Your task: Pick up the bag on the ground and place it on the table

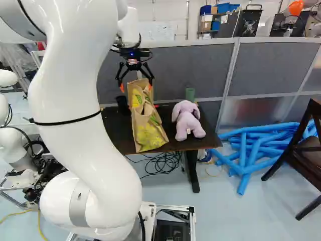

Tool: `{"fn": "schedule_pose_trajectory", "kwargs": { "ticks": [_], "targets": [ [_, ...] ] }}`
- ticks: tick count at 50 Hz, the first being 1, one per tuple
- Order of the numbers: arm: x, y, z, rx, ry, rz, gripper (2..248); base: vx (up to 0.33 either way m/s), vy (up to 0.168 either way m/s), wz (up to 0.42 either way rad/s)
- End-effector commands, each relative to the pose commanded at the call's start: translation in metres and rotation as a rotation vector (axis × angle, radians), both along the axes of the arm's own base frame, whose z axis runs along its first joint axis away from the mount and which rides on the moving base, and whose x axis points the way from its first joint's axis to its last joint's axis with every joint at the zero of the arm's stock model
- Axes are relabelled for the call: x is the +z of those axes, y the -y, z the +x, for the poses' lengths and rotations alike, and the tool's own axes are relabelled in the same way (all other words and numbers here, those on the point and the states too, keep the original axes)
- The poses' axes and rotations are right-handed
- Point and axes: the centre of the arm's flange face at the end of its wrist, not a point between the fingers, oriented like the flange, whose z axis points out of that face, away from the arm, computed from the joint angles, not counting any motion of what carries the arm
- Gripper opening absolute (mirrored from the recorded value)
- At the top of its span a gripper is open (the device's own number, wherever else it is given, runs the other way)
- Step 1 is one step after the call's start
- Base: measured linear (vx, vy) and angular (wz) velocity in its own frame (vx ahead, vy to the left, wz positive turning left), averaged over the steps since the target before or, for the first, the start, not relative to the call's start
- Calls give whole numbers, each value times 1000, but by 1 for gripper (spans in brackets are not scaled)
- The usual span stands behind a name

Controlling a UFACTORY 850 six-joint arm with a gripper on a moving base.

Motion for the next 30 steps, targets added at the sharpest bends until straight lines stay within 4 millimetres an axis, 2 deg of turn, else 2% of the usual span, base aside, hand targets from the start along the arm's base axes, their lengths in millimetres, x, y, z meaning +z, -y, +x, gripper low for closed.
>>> {"fn": "schedule_pose_trajectory", "kwargs": {
  "ticks": [30],
  "targets": [
    [0, 0, 0, 0, 0, 0, 247, -188, -4, 12]
  ]
}}
